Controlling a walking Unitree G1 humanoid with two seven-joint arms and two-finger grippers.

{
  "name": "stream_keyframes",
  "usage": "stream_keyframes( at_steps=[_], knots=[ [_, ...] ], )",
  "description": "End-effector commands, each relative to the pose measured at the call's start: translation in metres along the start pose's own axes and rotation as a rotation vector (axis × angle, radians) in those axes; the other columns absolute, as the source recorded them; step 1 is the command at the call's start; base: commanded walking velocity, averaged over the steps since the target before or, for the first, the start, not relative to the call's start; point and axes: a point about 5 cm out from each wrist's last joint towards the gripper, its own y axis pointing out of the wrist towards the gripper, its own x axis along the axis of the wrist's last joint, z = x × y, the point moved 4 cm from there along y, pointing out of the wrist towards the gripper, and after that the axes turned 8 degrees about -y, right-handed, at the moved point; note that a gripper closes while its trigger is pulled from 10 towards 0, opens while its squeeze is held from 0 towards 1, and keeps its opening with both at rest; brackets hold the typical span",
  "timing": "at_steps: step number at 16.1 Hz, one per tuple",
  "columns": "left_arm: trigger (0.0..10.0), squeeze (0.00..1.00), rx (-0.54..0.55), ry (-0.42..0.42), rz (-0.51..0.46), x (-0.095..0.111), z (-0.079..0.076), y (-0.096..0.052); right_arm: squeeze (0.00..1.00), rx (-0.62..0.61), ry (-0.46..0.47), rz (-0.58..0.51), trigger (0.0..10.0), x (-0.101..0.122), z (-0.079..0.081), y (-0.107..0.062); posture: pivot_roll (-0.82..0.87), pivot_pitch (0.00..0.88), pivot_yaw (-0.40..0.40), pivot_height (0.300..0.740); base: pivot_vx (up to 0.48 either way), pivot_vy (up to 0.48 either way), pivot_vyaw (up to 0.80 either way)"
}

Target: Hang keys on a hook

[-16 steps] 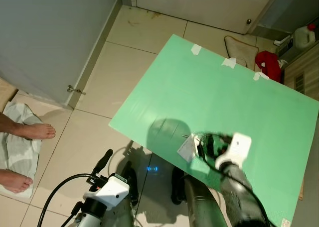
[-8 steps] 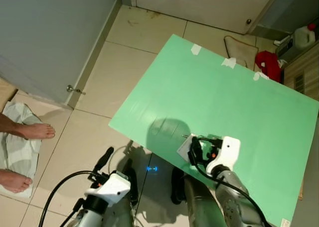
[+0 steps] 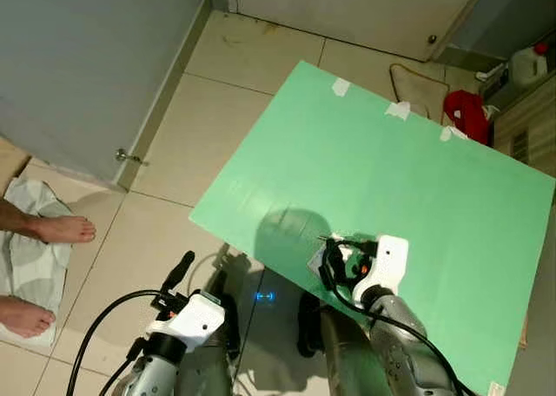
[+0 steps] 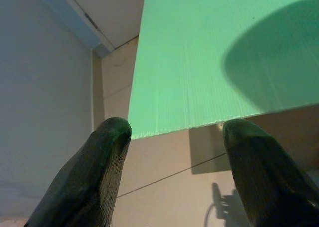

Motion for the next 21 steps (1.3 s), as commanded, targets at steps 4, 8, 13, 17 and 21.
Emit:
stream_keyframes(
  at_steps=[4,8,13,17,21],
  knots=[
    [10.0,0.0,-0.005,-0.011,0.032,-0.006,-0.005,-0.011,0.0,-0.001,-0.039,0.018,10.0,-0.009,0.013,0.011,0.14,0.361,-0.057,0.722,0.0,0.0,0.0],
    [10.0,0.0,-0.006,-0.015,0.027,-0.005,-0.007,-0.01,0.0,-0.044,-0.056,0.006,10.0,-0.001,0.005,0.025,0.14,0.363,-0.059,0.722,0.0,0.0,0.0],
    [10.0,0.0,-0.001,-0.019,0.035,-0.005,-0.009,-0.014,0.0,-0.099,-0.029,0.043,10.0,-0.01,-0.003,0.032,0.15,0.371,-0.06,0.722,0.0,0.0,0.0],
    [10.0,0.0,0.0,-0.02,0.038,-0.005,-0.01,-0.015,0.0,-0.143,0.006,0.061,10.0,-0.014,-0.011,0.034,0.15,0.375,-0.06,0.722,0.0,0.0,0.0],
    [10.0,0.0,0.001,-0.02,0.043,-0.006,-0.009,-0.017,0.0,-0.157,0.054,0.078,0.0,-0.017,-0.01,0.037,0.15,0.377,-0.06,0.722,0.0,0.0,0.0]
  ],
)
